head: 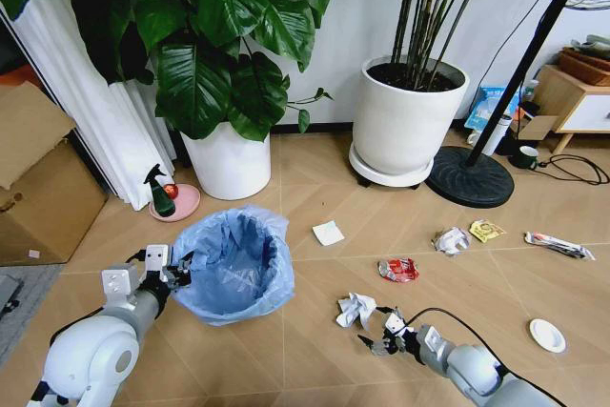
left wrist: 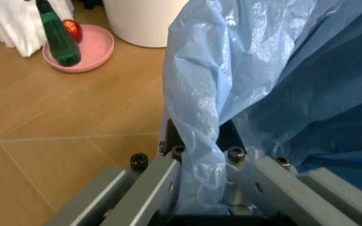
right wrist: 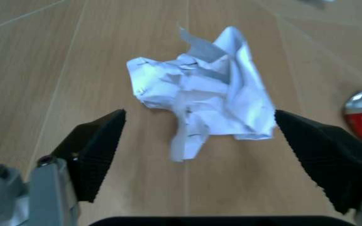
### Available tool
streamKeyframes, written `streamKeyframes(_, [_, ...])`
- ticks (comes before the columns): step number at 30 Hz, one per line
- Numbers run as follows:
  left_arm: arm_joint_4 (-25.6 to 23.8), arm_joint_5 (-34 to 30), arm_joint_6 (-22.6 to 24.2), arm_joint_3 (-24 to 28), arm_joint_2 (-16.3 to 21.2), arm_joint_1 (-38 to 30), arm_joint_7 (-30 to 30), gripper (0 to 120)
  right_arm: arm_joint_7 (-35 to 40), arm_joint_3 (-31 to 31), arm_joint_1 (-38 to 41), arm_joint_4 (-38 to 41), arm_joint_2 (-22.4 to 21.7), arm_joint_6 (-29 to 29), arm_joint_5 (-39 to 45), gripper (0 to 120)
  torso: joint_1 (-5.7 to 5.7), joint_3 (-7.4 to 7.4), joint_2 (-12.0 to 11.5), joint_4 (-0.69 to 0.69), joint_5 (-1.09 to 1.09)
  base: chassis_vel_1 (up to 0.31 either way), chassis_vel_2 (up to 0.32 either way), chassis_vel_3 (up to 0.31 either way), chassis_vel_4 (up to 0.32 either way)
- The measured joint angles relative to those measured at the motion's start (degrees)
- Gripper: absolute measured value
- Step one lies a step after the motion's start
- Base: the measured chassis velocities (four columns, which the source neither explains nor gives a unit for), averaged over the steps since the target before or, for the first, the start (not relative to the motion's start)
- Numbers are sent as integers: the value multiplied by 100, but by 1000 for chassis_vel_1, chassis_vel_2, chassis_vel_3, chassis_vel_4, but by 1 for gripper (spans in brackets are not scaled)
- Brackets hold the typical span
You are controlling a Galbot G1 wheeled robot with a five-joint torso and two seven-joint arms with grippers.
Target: Pick up the trash bin and place the garbage on the floor into it.
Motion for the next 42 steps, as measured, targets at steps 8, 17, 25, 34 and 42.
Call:
streamKeyframes(8, [13,15,0,14,-7,-19,55,0,-104,-216,304,-80,-110,78,-165,93,0,0,0,1,2,0,0,0,0])
streamKeyframes(17, [26,8,2,-11,5,-16,73,0,-193,-716,982,-533,68,70,-139,93,0,0,0,2,1,0,0,0,0])
streamKeyframes(25, [93,5,2,8,-18,-73,84,0,-264,-919,1187,-849,208,37,-83,93,0,0,0,1,2,0,0,0,0])
streamKeyframes(34, [127,-2,-2,10,-18,-78,92,0,-264,-933,1315,-1285,441,134,-185,91,0,0,0,1,2,0,0,0,0])
streamKeyframes(42, [151,-9,-5,13,-1,-100,109,0,-280,-975,1402,-1502,593,179,-235,66,0,0,0,1,2,0,0,0,0])
